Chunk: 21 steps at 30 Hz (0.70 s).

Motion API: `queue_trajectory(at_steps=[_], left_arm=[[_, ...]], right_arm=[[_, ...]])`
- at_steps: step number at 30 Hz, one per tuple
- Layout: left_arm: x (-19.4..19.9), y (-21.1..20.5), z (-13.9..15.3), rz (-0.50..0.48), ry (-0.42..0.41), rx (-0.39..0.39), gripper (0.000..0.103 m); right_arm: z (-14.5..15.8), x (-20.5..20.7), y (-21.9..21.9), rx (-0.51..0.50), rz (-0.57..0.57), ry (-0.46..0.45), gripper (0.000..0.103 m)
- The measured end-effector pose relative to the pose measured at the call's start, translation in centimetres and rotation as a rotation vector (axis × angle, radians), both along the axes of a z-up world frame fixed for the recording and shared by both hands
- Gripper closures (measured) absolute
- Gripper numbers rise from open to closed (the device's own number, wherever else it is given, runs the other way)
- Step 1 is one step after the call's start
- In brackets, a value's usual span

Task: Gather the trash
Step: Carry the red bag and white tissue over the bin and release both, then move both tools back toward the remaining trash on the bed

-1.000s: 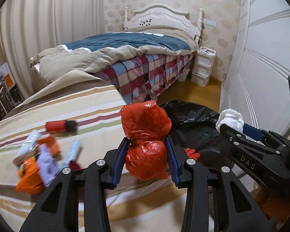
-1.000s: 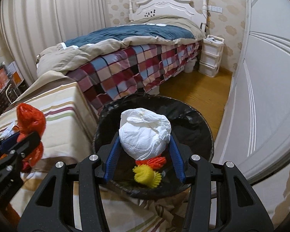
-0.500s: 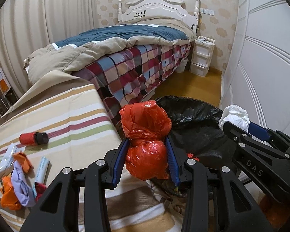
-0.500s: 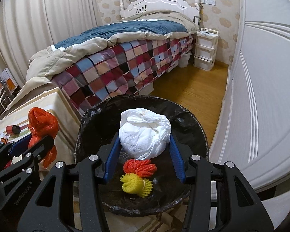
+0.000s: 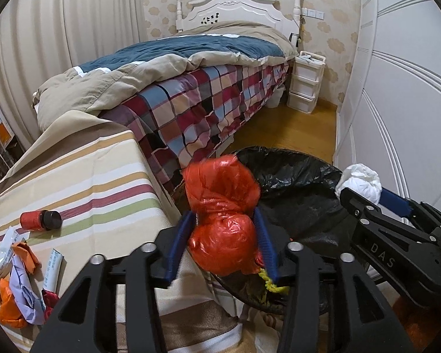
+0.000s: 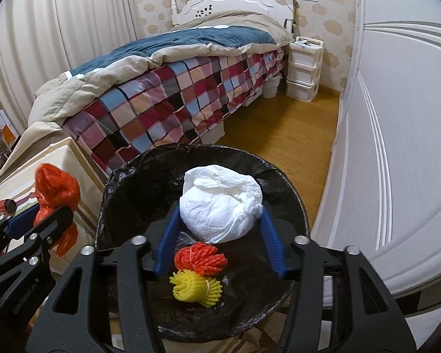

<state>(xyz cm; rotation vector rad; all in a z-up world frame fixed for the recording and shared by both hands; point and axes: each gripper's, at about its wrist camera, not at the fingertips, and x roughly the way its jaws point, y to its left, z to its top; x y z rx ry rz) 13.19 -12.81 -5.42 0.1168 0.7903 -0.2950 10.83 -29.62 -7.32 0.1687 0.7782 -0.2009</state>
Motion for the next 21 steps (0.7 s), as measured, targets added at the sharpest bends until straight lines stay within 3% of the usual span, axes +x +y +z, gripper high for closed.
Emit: queue_trajectory(at_steps=[2,8,21], left_arm=[[0.0,0.1,0.2,0.009,-0.009,-0.008,0.038],[-0.3,0.2,0.5,0.021,-0.025,-0.003,0.026],[-1.5,1.6,1.6,0.059,-0.063,0.024,0.021]], right_arm=[[0.1,-0.1,-0.2,-0.002,-0.011,-0.008,0.038],[0.4,-0.4,-0.5,-0.011,-0.028,-0.017,0.033],[1.7,-1.9,0.0,-0.020,-0.035,-0.037,0.027]])
